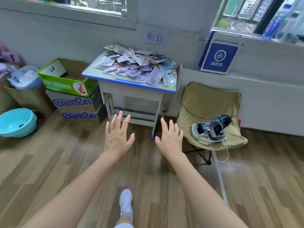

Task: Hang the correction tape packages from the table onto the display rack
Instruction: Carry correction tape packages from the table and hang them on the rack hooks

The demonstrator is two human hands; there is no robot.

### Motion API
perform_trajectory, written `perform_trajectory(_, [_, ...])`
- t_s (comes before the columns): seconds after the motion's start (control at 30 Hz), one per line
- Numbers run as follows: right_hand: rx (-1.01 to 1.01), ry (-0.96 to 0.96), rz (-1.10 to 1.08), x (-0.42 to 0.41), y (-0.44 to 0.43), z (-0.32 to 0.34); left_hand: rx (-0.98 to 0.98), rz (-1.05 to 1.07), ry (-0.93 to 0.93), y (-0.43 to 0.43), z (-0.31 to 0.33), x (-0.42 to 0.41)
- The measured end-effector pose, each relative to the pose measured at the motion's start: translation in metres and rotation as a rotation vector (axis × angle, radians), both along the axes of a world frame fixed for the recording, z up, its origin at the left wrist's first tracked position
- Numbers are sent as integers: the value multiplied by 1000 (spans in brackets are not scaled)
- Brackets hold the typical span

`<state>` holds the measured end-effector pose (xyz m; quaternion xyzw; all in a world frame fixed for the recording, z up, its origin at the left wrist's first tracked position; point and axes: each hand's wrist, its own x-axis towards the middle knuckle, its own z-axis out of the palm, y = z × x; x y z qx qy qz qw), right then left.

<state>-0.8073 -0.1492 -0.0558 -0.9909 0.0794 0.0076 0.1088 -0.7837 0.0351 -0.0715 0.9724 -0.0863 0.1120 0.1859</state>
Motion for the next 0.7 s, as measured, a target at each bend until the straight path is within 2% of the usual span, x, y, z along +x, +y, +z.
perform_trajectory(0.33, [60, 4, -115, 211, 15, 3, 10, -17, 41, 32, 15, 222])
perform_trajectory(0.7, [81, 24, -278, 377, -46, -36, 9, -157, 126, -33, -11, 390])
